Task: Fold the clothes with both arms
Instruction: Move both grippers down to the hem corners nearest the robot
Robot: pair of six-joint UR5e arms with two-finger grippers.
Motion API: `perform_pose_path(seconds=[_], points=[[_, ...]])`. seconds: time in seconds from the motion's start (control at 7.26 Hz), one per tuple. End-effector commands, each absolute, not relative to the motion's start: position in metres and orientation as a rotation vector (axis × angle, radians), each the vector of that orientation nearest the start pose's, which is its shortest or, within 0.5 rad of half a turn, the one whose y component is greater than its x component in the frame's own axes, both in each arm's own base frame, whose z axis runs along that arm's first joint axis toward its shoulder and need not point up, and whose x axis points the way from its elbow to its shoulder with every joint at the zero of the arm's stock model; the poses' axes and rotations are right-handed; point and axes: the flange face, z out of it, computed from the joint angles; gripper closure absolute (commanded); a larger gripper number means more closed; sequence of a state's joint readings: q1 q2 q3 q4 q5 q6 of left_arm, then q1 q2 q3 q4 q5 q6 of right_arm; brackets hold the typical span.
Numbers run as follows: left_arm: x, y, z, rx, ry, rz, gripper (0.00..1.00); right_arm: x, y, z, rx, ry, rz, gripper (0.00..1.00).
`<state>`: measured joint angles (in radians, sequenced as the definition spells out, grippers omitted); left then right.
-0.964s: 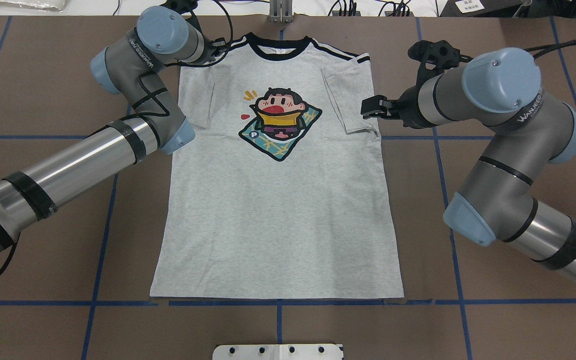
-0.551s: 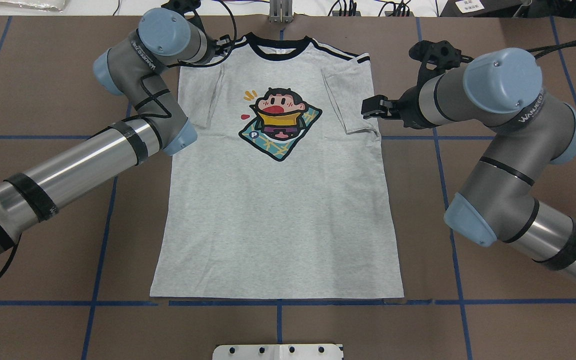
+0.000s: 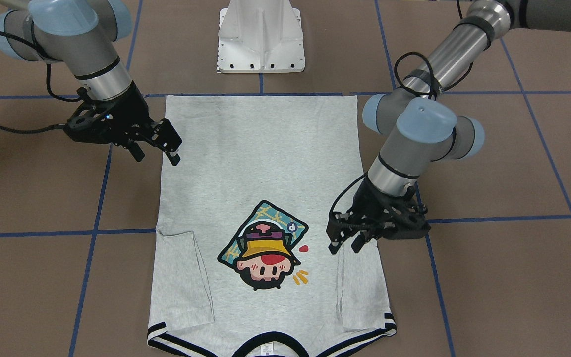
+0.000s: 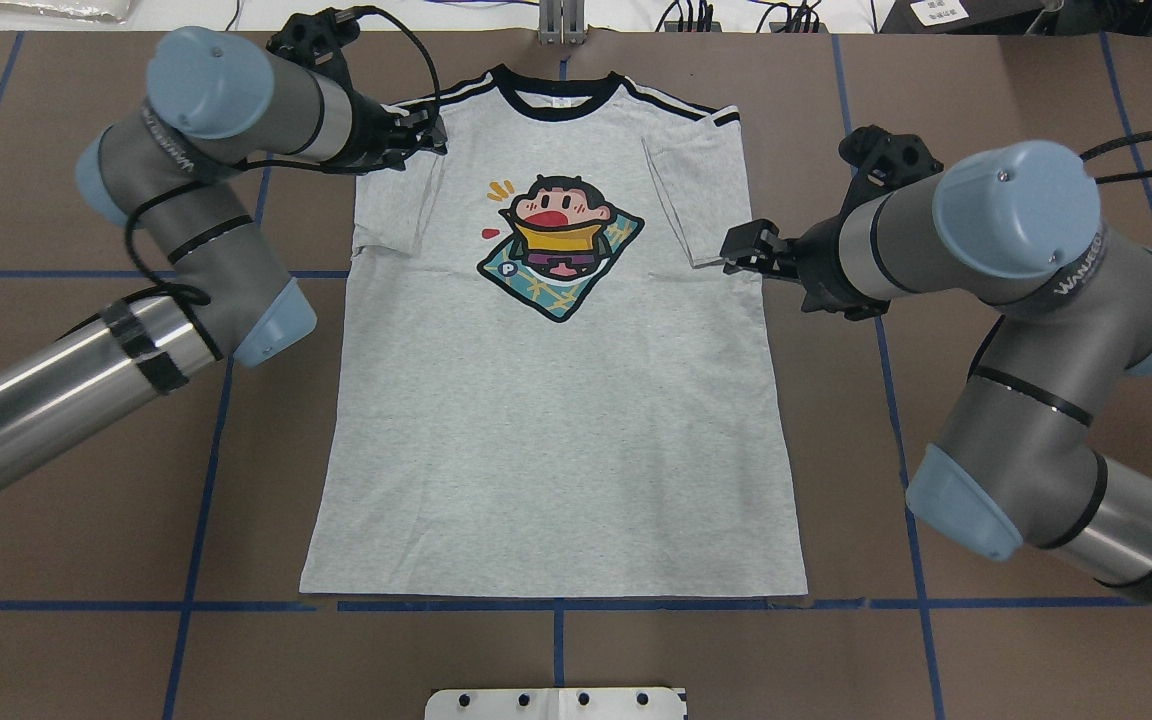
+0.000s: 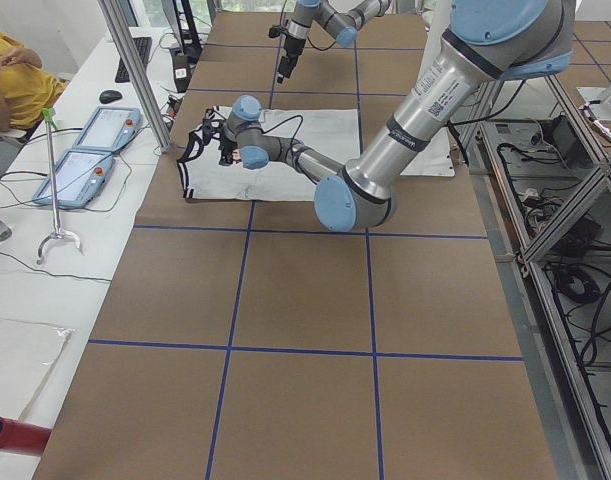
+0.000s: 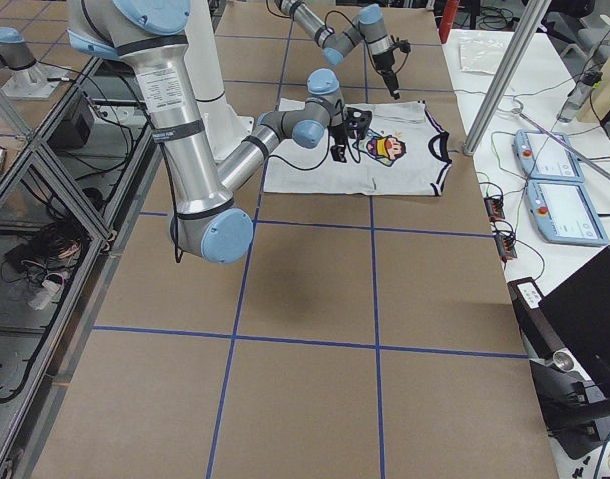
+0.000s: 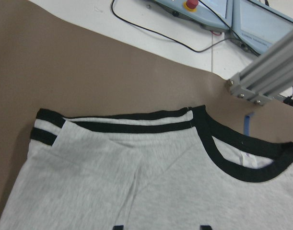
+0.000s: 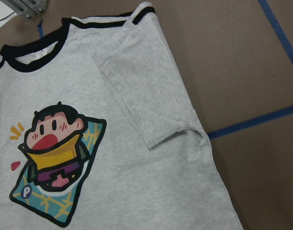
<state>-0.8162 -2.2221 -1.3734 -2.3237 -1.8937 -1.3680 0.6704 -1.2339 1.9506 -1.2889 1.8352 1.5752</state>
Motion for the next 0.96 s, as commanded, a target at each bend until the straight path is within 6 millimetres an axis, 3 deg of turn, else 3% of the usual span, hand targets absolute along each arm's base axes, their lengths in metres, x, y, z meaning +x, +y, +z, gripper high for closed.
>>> perform_pose_path(seconds=[0.0, 0.28, 0.41, 0.55, 0.83], points=[[0.362, -0.514, 0.269, 0.267, 1.283, -0.231, 0.37, -0.407, -0.354, 0.281, 0.014, -0.988, 0.54, 0.01], [0.344, -0.494, 0.291, 0.242, 1.273, -0.226, 0.35, -0.432, -0.276, 0.303, 0.004, -0.928, 0.612, 0.01], [0.341, -0.49, 0.294, 0.234, 1.272, -0.222, 0.34, -0.449, -0.236, 0.303, 0.058, -0.863, 0.616, 0.02], [0.34, -0.49, 0.294, 0.235, 1.272, -0.223, 0.33, -0.457, -0.21, 0.305, 0.034, -0.818, 0.616, 0.02], [0.338, -0.487, 0.31, 0.223, 1.251, -0.232, 0.33, -0.467, -0.202, 0.316, 0.004, -0.786, 0.67, 0.04]])
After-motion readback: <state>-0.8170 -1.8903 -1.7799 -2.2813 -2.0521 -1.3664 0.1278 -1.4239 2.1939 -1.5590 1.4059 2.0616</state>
